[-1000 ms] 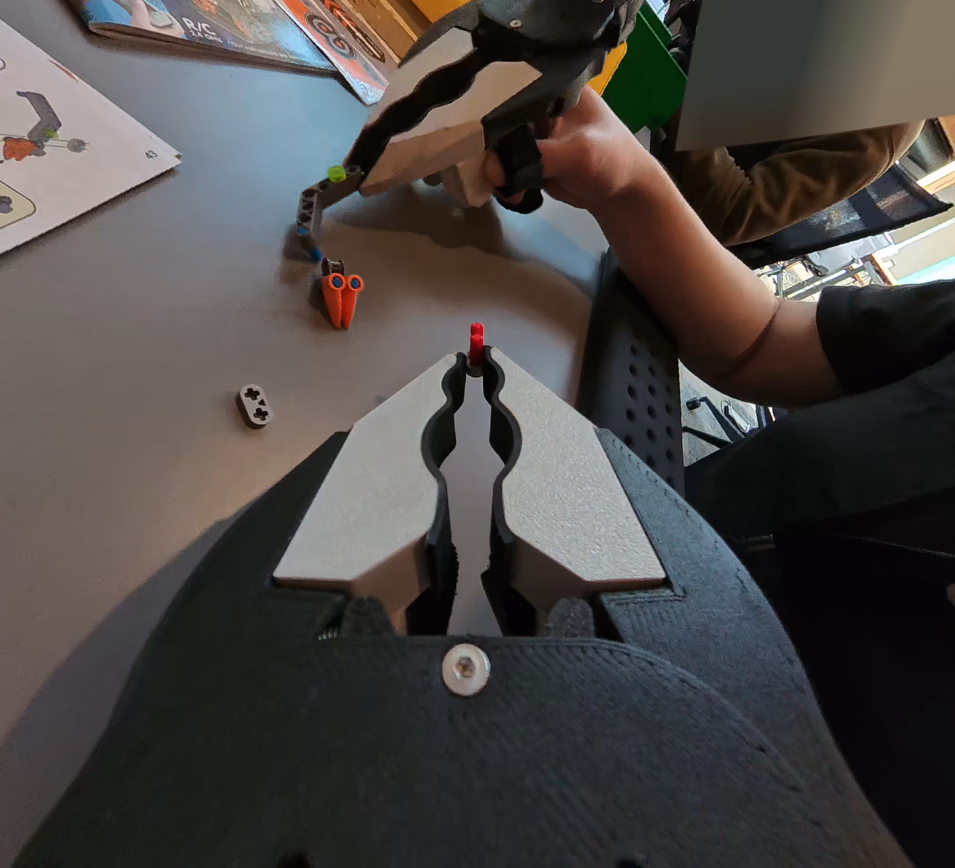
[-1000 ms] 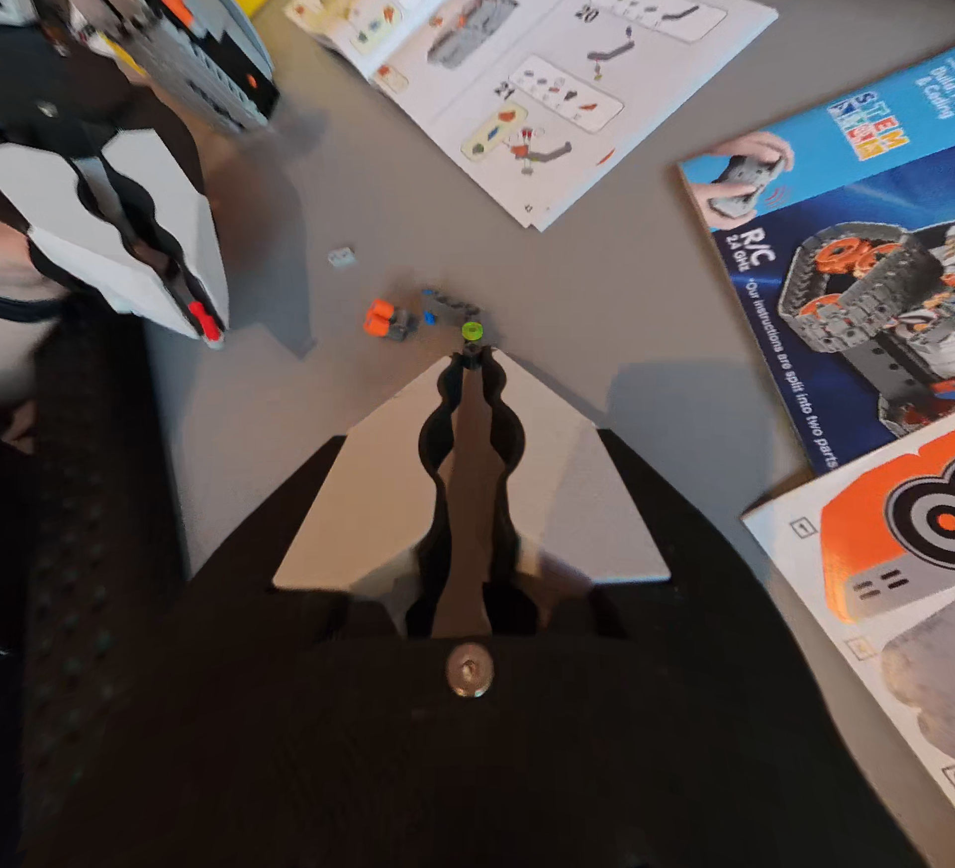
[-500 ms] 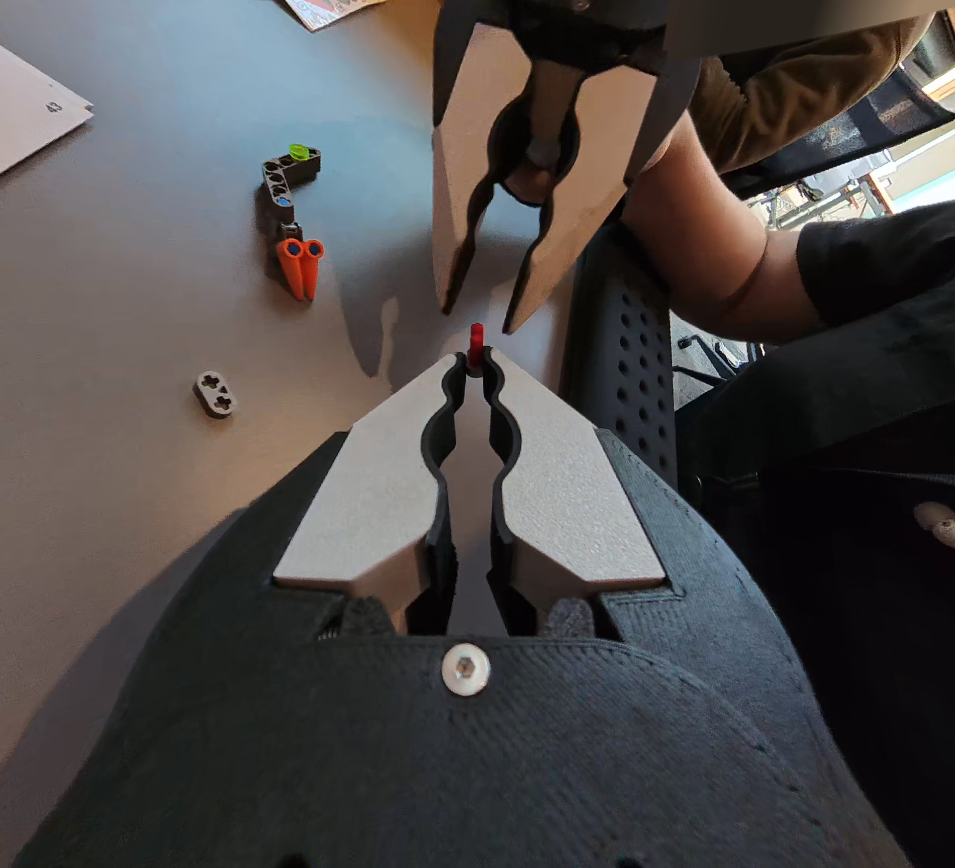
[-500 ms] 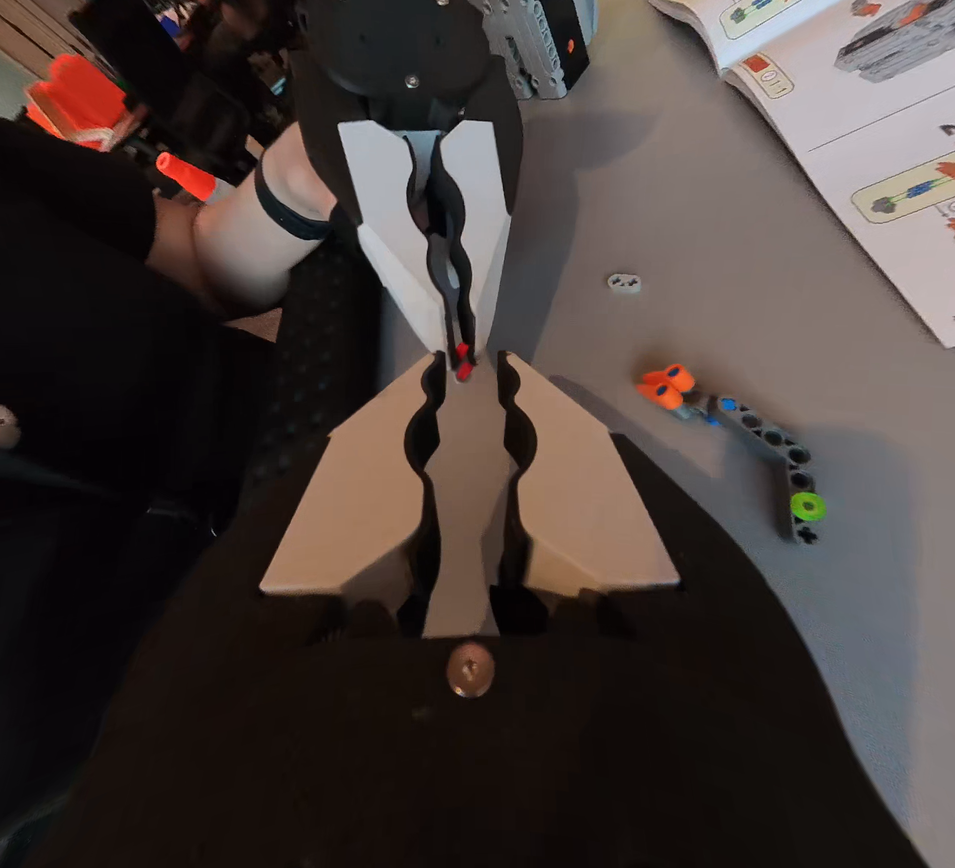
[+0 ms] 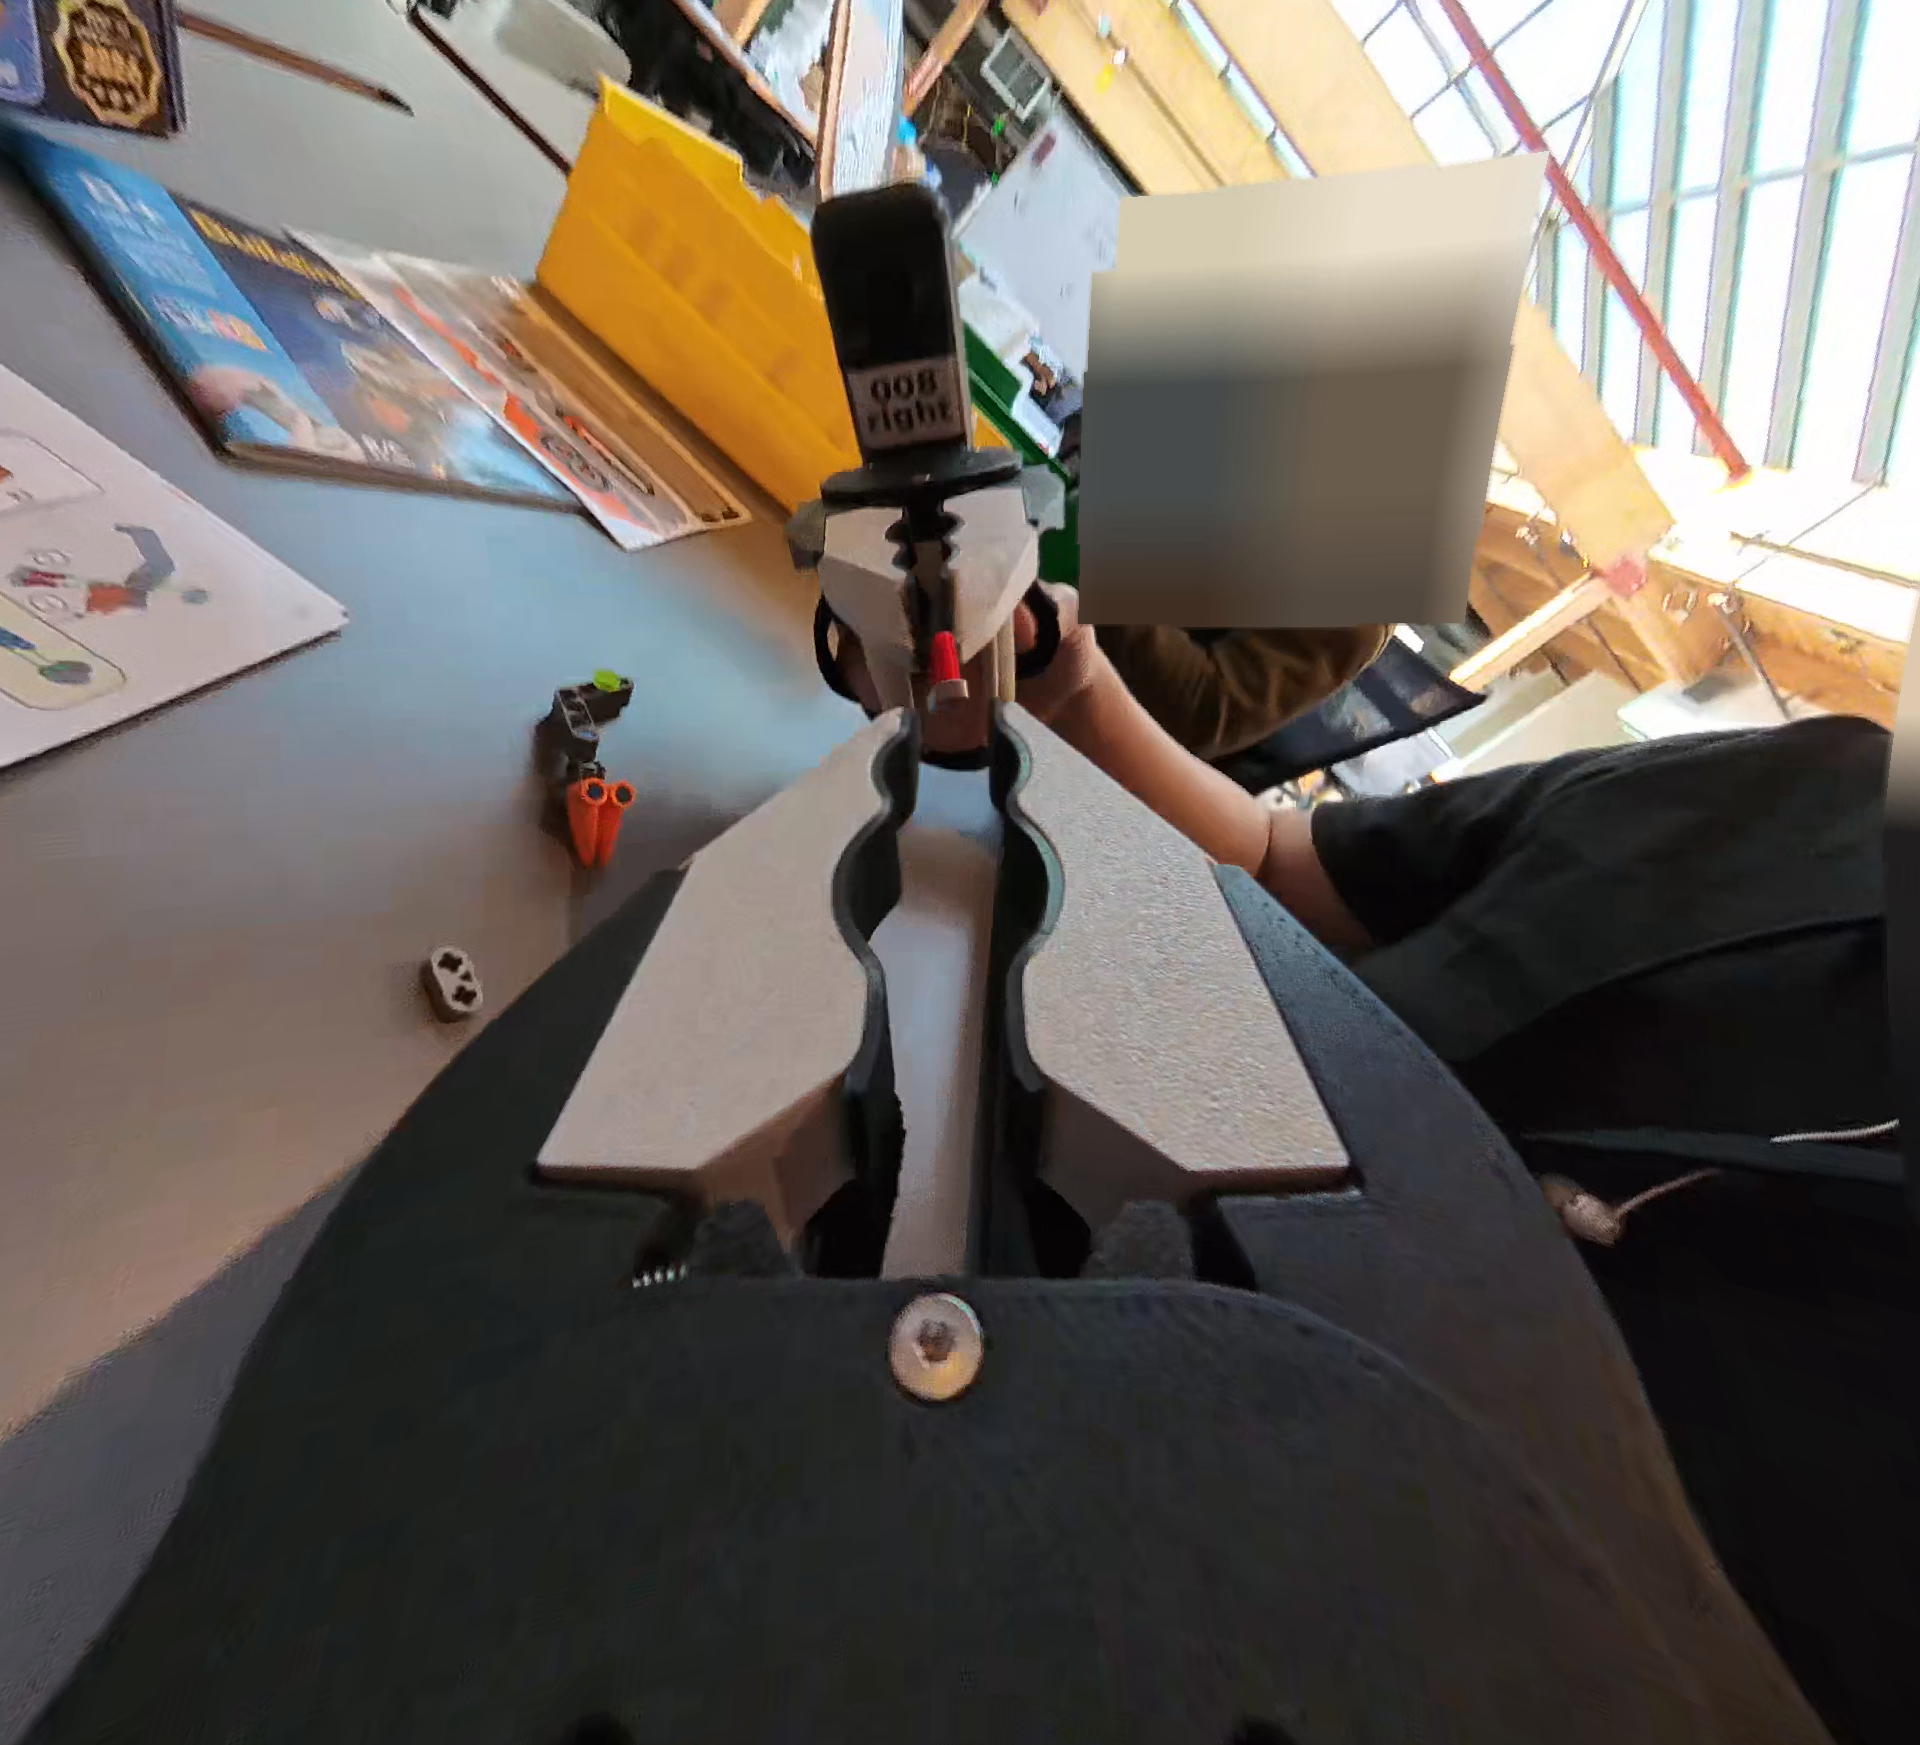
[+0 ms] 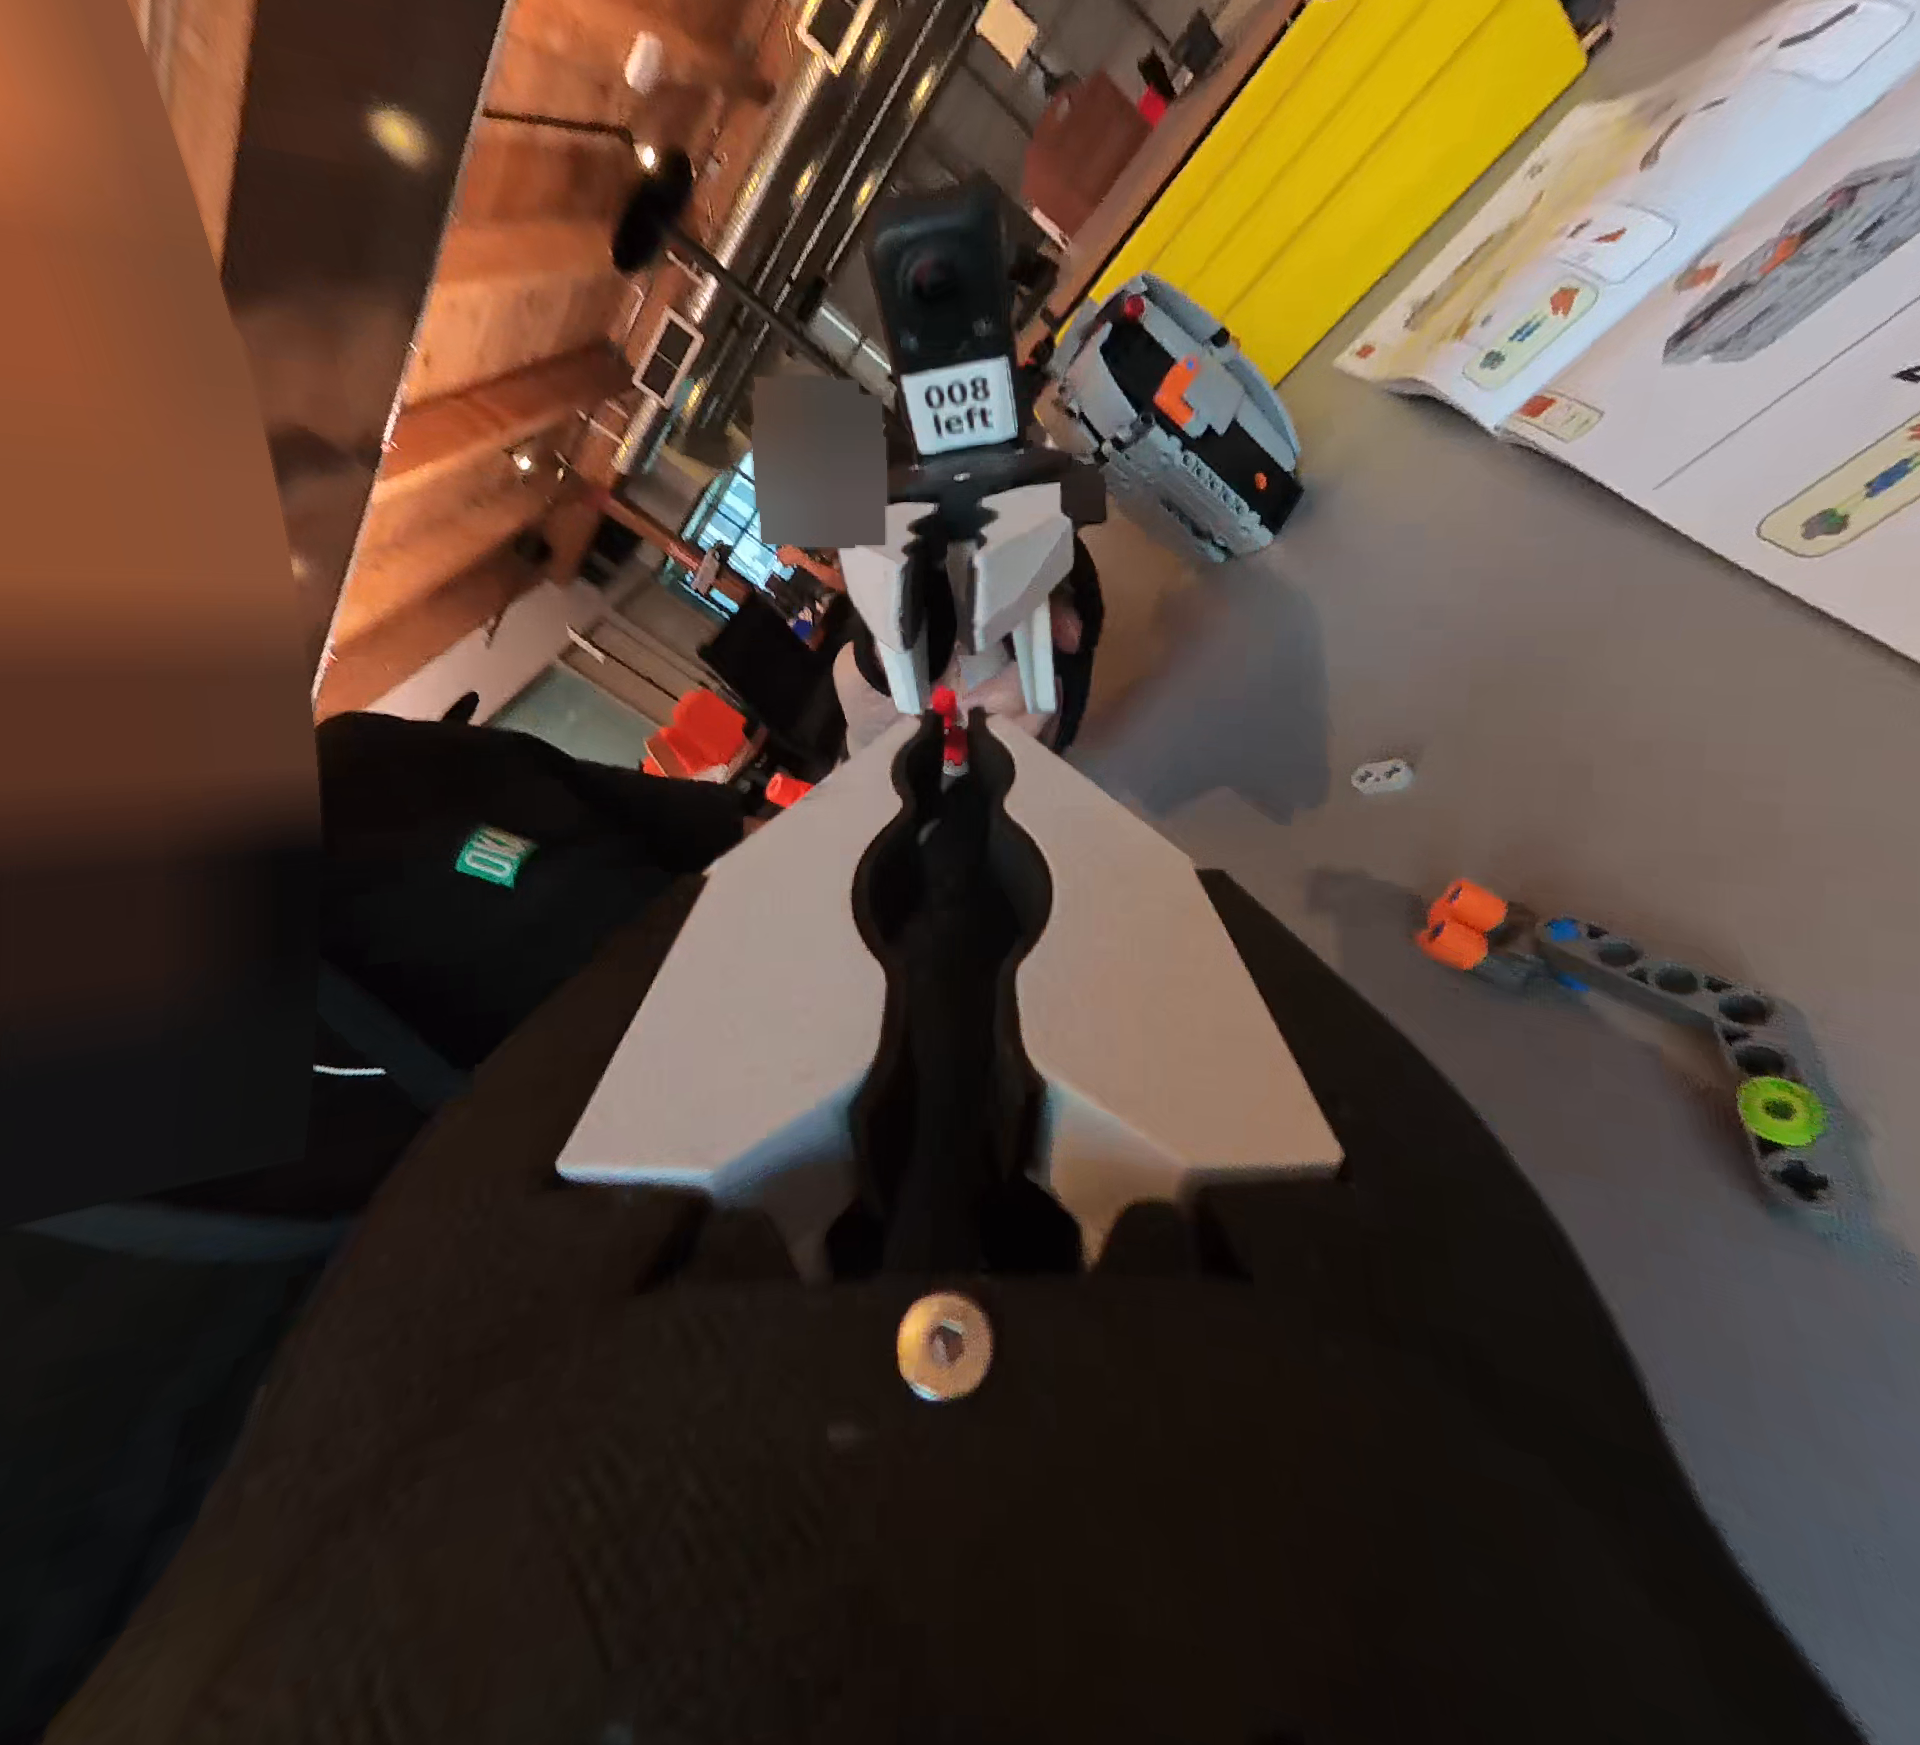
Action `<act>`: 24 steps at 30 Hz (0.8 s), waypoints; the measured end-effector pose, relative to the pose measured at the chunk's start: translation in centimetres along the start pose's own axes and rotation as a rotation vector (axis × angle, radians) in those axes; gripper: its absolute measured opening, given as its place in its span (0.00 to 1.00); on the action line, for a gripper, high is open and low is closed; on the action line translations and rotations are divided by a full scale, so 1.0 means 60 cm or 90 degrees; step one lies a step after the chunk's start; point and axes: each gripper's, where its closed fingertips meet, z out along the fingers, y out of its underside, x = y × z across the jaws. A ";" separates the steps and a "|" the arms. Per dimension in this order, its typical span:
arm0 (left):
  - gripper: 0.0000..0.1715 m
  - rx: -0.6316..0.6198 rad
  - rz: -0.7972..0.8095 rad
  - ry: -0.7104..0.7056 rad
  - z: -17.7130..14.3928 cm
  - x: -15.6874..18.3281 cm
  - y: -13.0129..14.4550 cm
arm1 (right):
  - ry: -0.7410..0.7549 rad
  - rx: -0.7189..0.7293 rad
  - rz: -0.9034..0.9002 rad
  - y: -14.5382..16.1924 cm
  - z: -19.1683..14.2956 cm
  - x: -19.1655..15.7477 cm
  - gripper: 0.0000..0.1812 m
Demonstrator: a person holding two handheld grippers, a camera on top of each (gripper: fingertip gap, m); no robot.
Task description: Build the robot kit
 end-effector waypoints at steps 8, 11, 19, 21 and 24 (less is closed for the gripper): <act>0.12 0.004 -0.035 -0.004 0.022 -0.006 0.010 | 0.021 0.042 -0.011 -0.011 0.008 0.005 0.02; 0.12 0.006 -0.006 -0.035 0.025 -0.013 0.010 | 0.017 0.067 0.008 -0.017 0.010 0.007 0.02; 0.03 0.049 -0.004 -0.039 0.023 -0.015 -0.010 | 0.000 0.125 0.062 -0.022 0.030 0.010 0.02; 0.03 0.061 0.000 -0.049 0.019 -0.017 -0.017 | -0.007 0.130 0.072 -0.021 0.034 0.010 0.02; 0.03 0.078 -0.004 -0.042 0.014 -0.016 -0.022 | -0.005 0.142 0.066 -0.022 0.038 0.008 0.02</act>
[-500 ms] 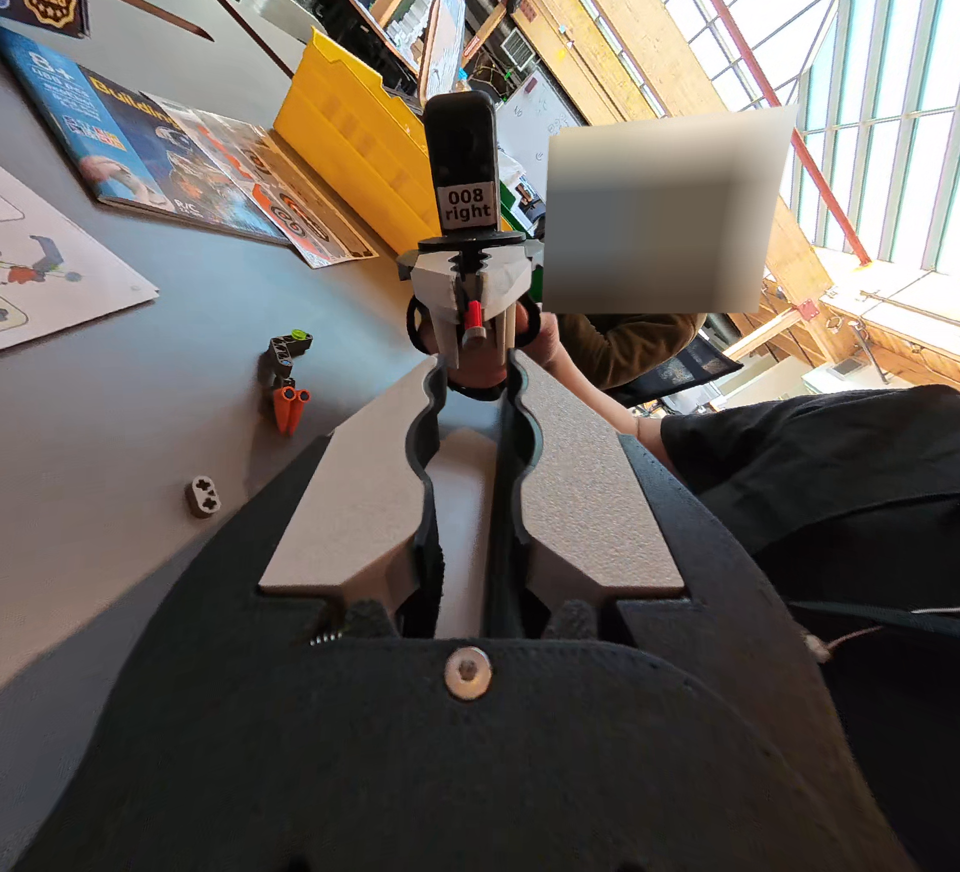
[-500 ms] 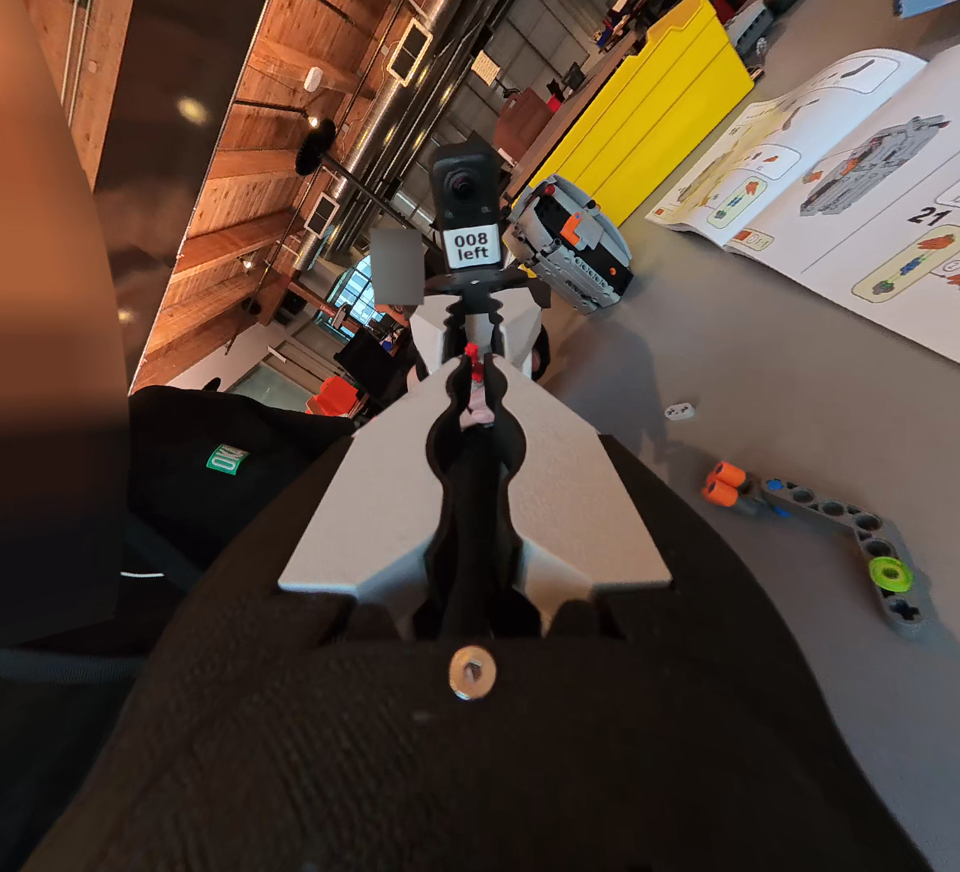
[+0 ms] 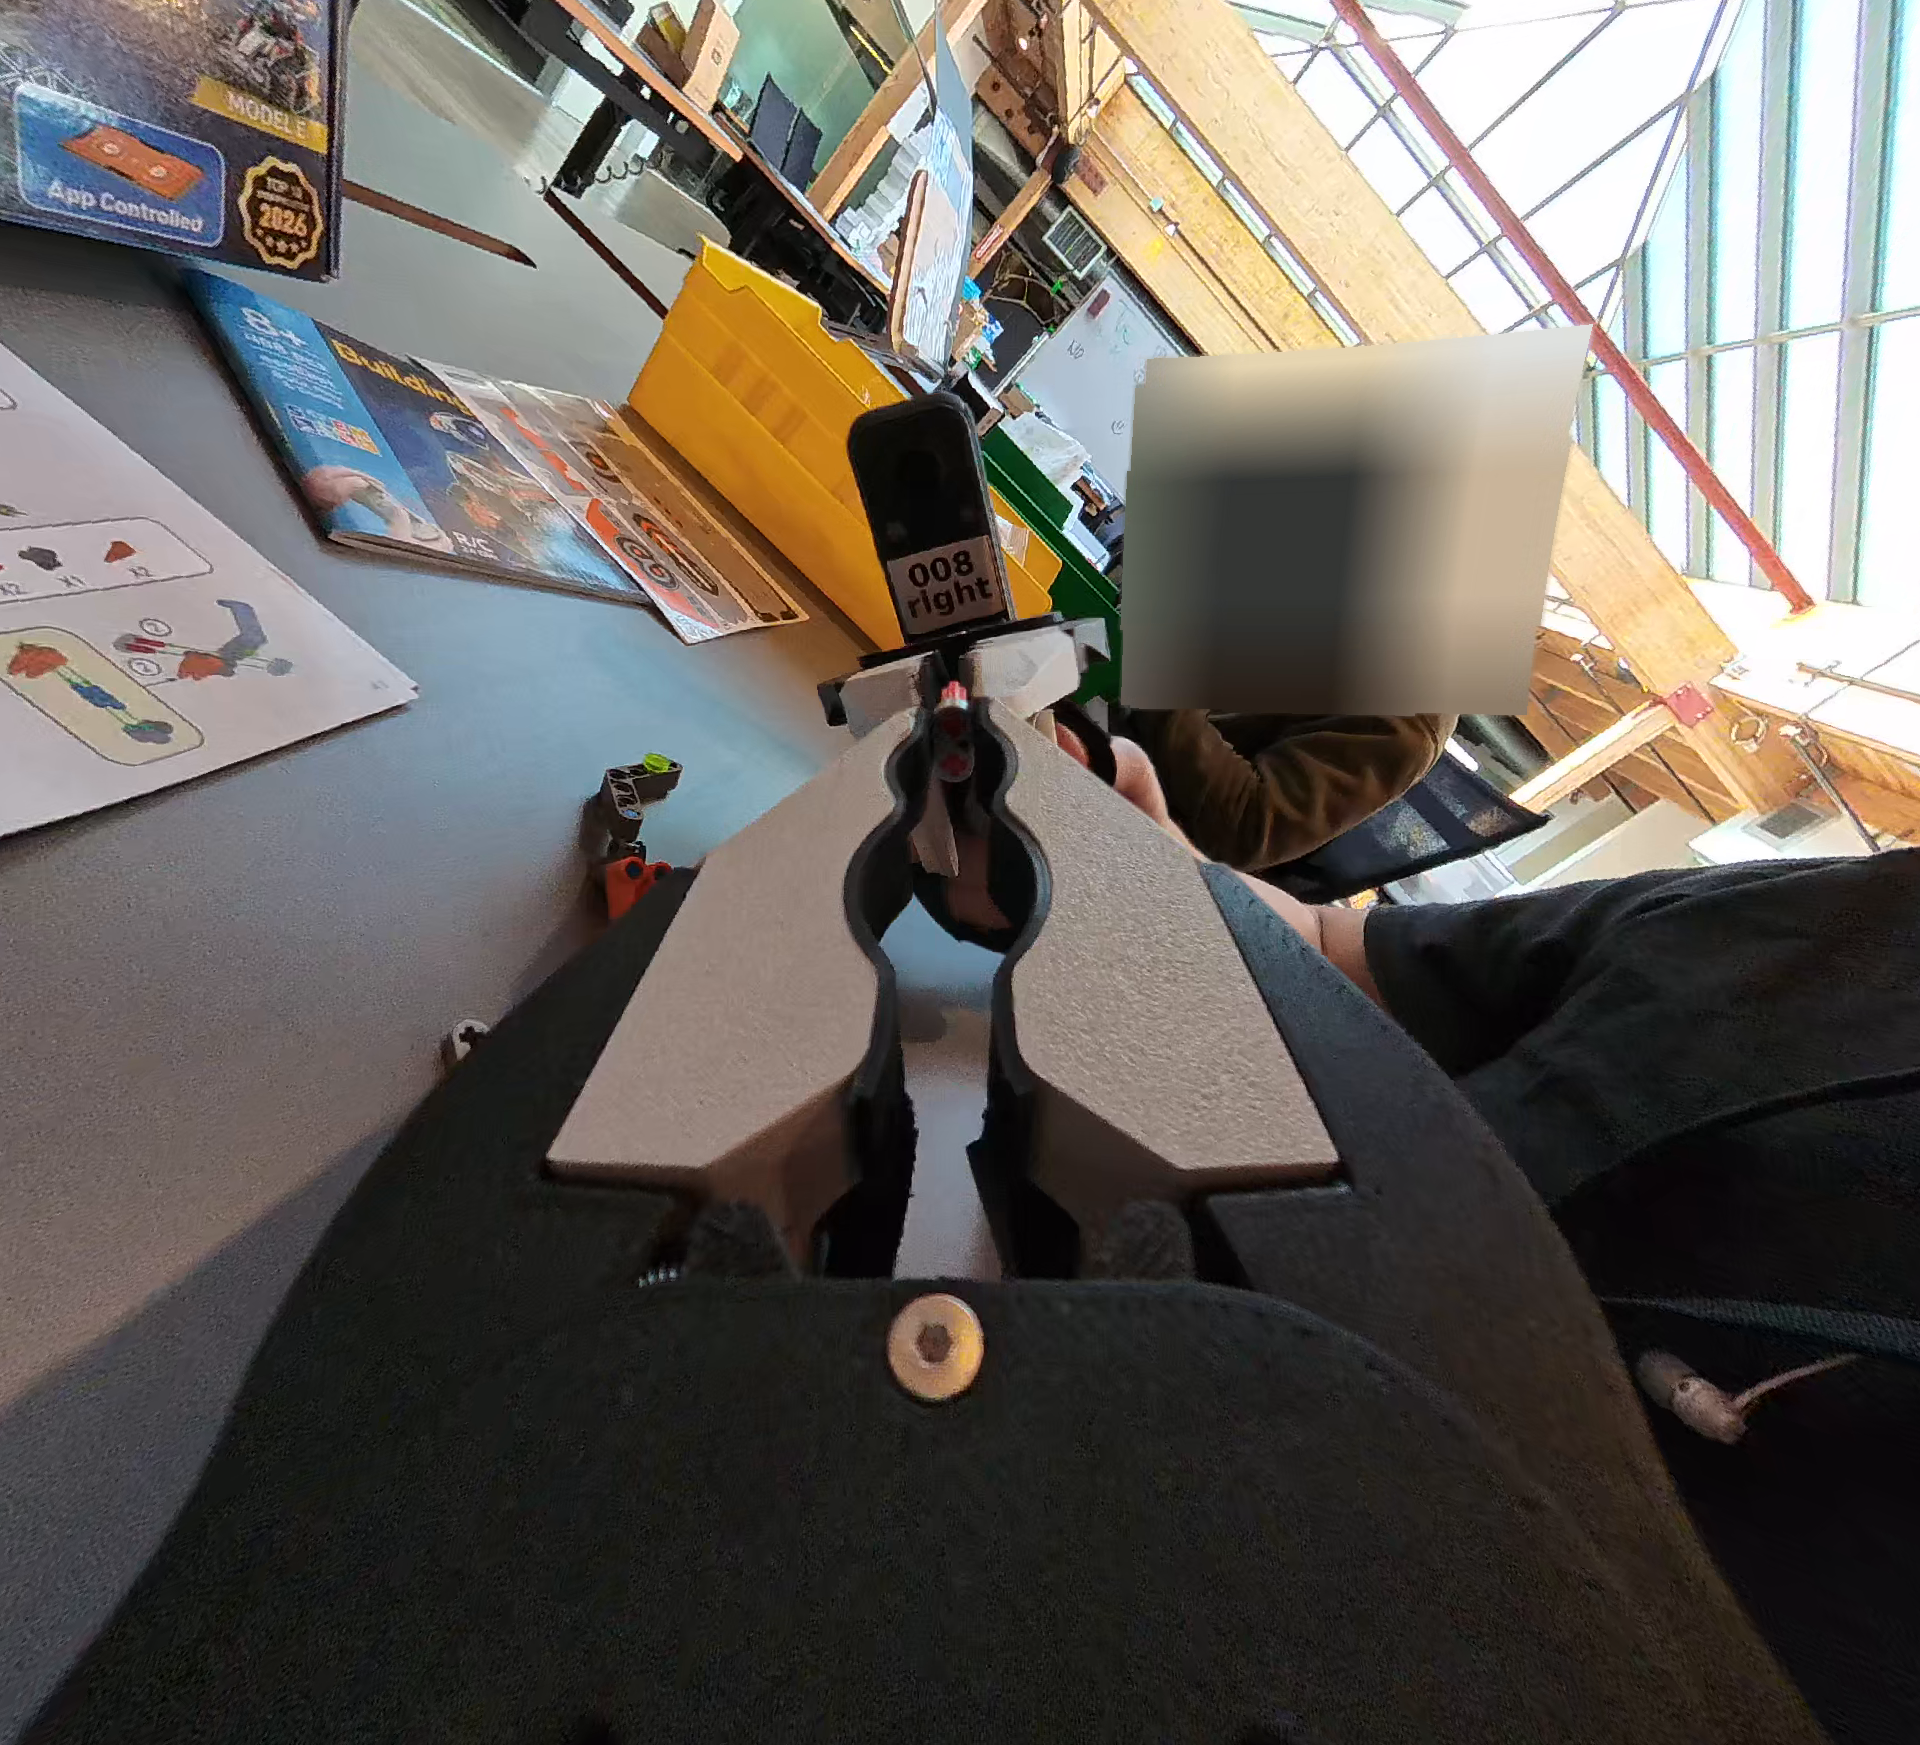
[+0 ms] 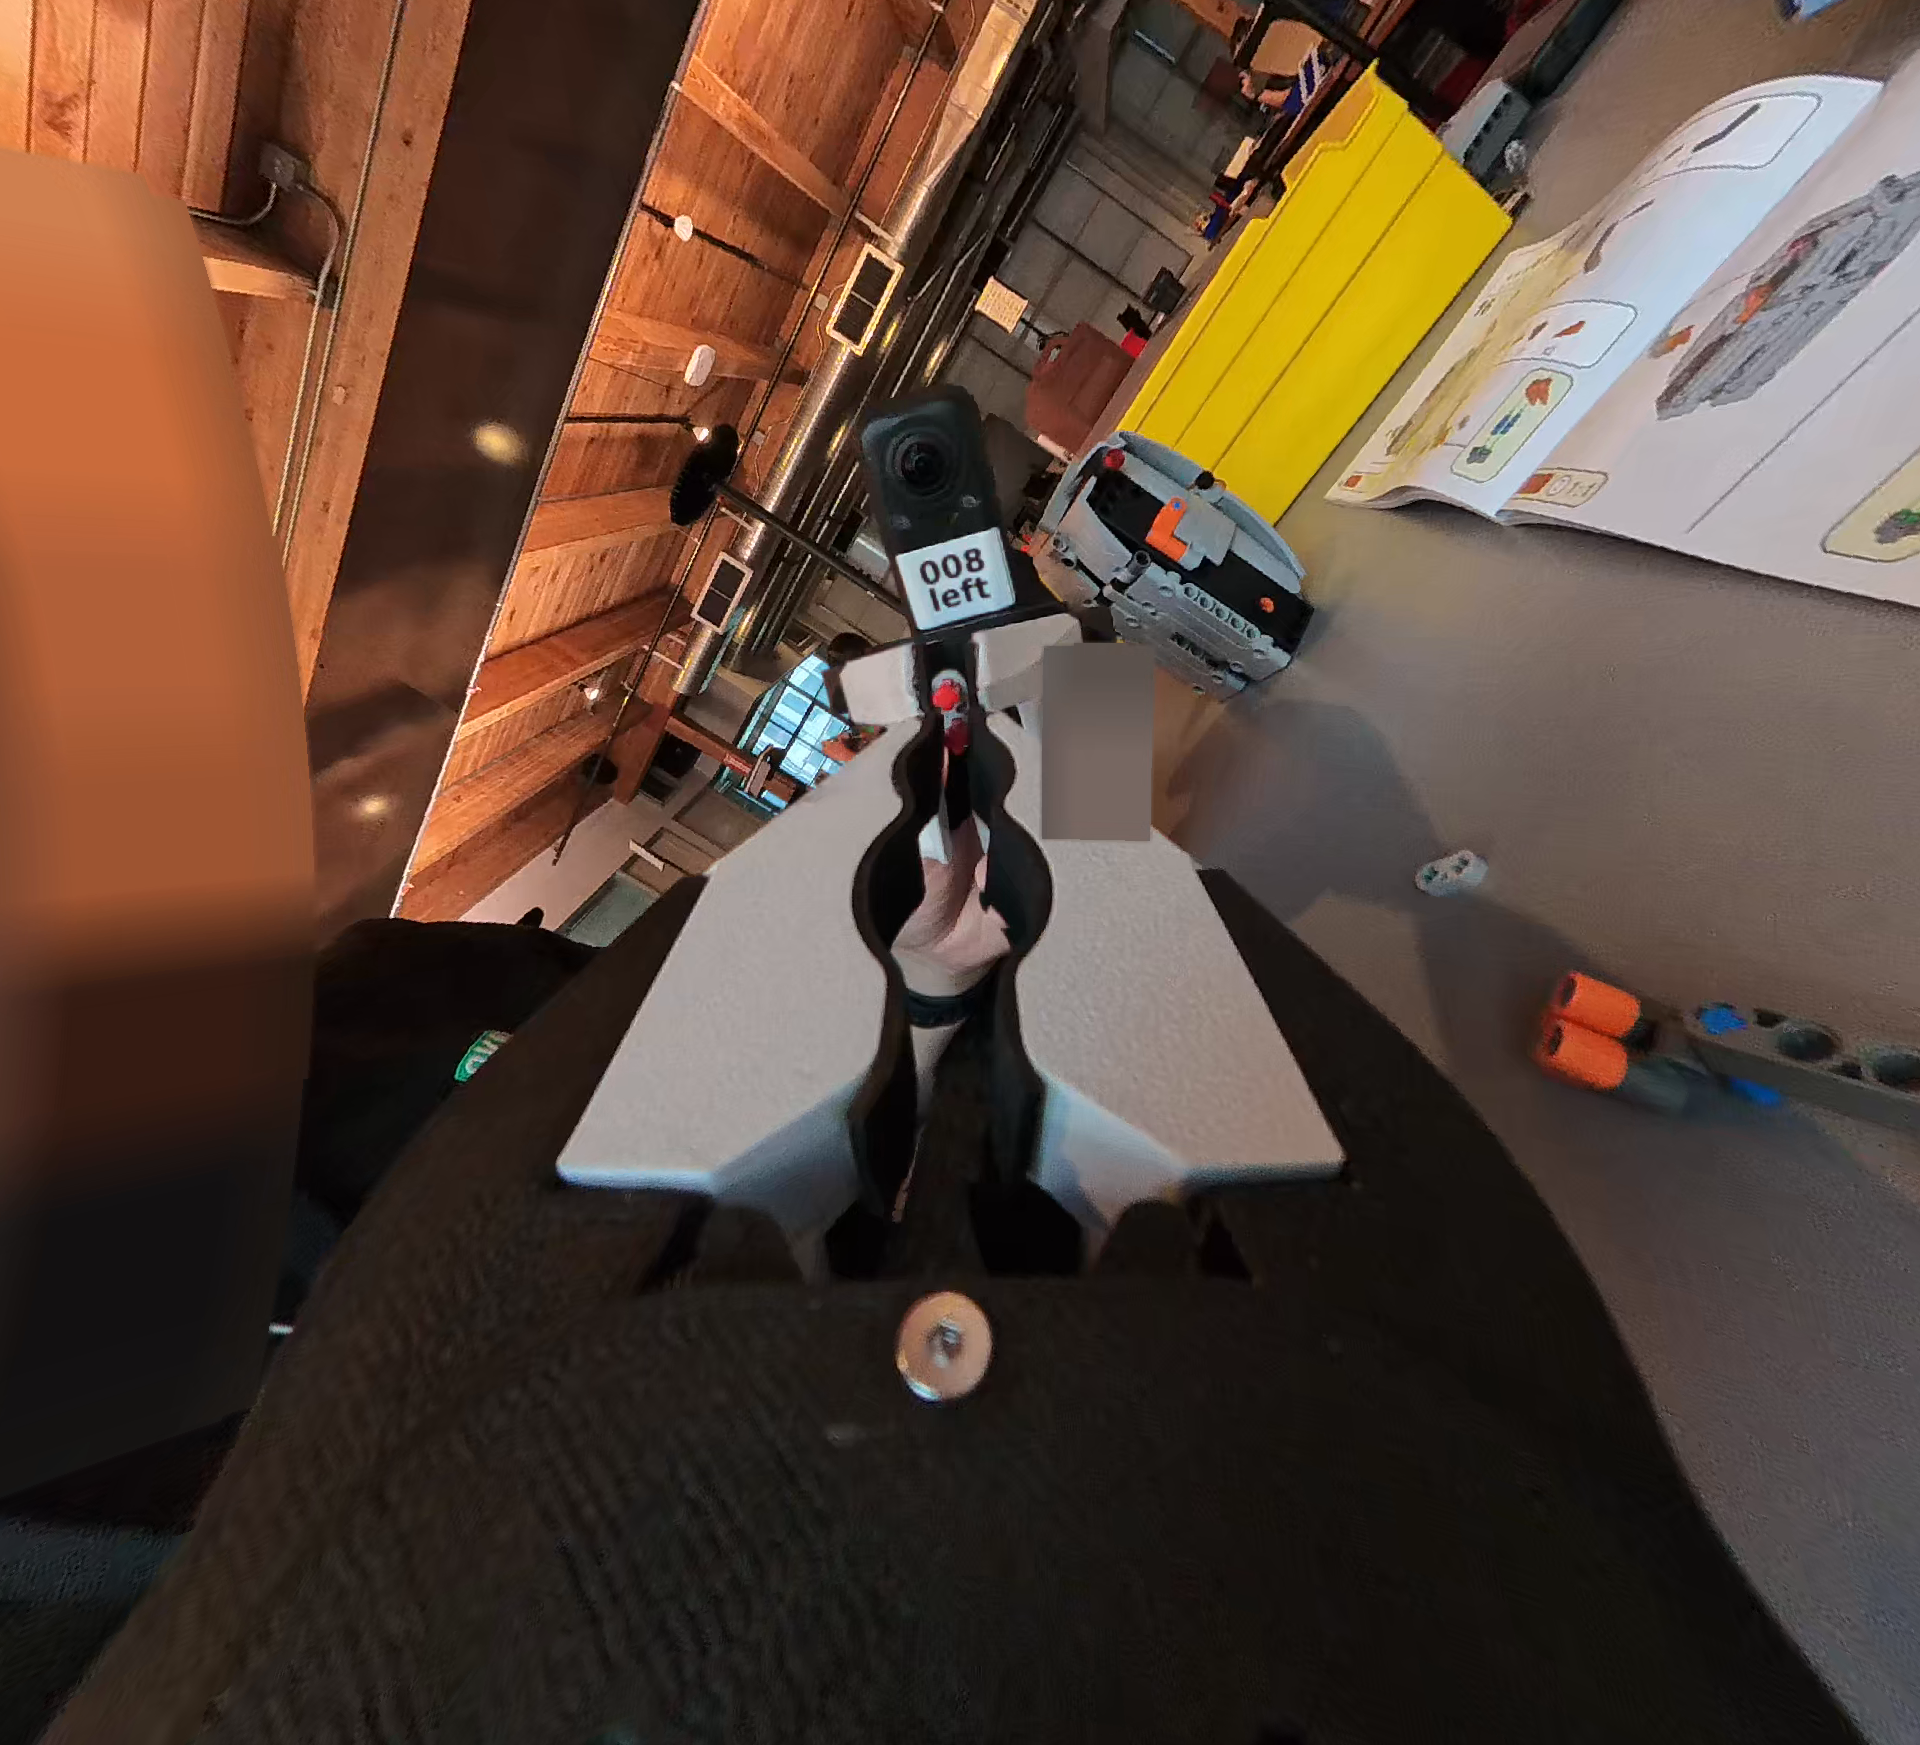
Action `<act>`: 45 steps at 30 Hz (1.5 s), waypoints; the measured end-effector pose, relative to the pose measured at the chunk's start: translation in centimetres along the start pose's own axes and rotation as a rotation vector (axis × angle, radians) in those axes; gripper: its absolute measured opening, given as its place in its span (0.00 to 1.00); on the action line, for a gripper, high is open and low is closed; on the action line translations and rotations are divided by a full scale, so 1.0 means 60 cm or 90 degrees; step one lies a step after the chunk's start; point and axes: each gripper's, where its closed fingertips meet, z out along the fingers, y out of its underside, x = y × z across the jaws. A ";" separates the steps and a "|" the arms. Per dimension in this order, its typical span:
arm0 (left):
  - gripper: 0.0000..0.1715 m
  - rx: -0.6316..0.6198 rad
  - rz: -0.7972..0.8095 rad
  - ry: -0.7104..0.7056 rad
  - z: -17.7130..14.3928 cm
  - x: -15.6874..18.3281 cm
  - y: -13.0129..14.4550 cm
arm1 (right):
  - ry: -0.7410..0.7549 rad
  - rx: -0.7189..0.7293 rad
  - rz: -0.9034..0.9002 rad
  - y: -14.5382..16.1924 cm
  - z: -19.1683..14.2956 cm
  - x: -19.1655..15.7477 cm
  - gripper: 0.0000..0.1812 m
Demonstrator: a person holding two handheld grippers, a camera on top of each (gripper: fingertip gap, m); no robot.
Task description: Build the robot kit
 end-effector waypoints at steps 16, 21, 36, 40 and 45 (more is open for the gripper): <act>0.03 -0.019 -0.020 0.006 -0.005 -0.001 0.006 | 0.070 -0.040 -0.163 -0.027 -0.027 -0.009 0.11; 0.03 -0.049 -0.024 -0.026 -0.012 -0.019 0.017 | 0.412 -0.221 -0.498 -0.082 -0.153 0.057 0.15; 0.03 -0.101 -0.035 -0.044 -0.001 -0.037 0.040 | 0.443 -0.697 -0.348 0.012 -0.167 0.187 0.13; 0.03 -0.110 -0.037 -0.040 0.002 -0.036 0.043 | 0.444 -0.721 -0.347 0.011 -0.171 0.189 0.09; 0.03 -0.112 -0.045 -0.036 0.002 -0.035 0.043 | 0.420 -0.726 -0.336 0.021 -0.162 0.186 0.04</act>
